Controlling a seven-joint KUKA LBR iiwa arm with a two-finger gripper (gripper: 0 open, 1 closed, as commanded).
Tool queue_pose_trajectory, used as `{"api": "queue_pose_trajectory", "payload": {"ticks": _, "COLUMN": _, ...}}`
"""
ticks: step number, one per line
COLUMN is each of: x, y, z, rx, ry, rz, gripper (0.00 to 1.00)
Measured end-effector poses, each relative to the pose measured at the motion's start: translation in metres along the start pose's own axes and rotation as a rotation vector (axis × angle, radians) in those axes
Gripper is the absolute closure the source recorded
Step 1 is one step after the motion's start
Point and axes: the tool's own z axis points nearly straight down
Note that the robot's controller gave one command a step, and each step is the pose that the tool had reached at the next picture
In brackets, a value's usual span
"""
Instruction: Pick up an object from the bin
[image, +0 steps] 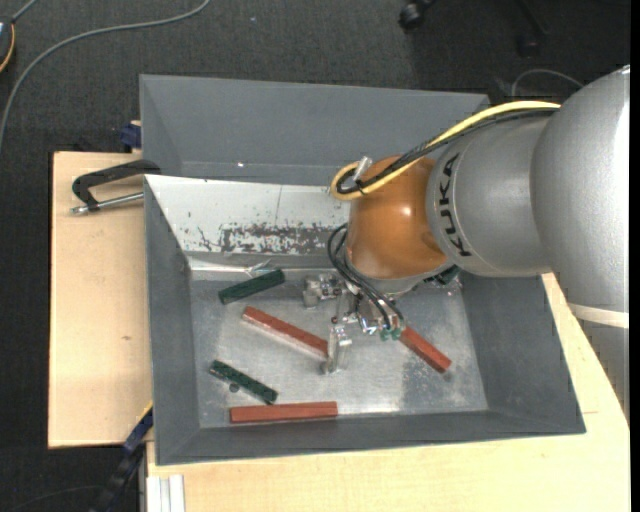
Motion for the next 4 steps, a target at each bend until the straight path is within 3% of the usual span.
{"api": "queue_pose_trajectory", "payload": {"ticks": 1, "x": 0.018, "y": -0.039, "z": -0.001, "rx": 0.000, "ry": 0.006, "rz": -0.224, "gripper": 0.00}}
{"api": "queue_pose_trajectory", "payload": {"ticks": 2, "x": 0.027, "y": 0.034, "z": -0.005, "rx": -0.006, "ry": 0.005, "rz": -0.169, "gripper": 0.00}}
{"api": "queue_pose_trajectory", "payload": {"ticks": 3, "x": 0.027, "y": 0.029, "z": -0.005, "rx": -0.002, "ry": 0.005, "rz": -0.162, "gripper": 1.00}}
{"api": "queue_pose_trajectory", "payload": {"ticks": 4, "x": -0.005, "y": 0.047, "z": -0.175, "rx": -0.002, "ry": -0.003, "rz": -0.474, "gripper": 1.00}}
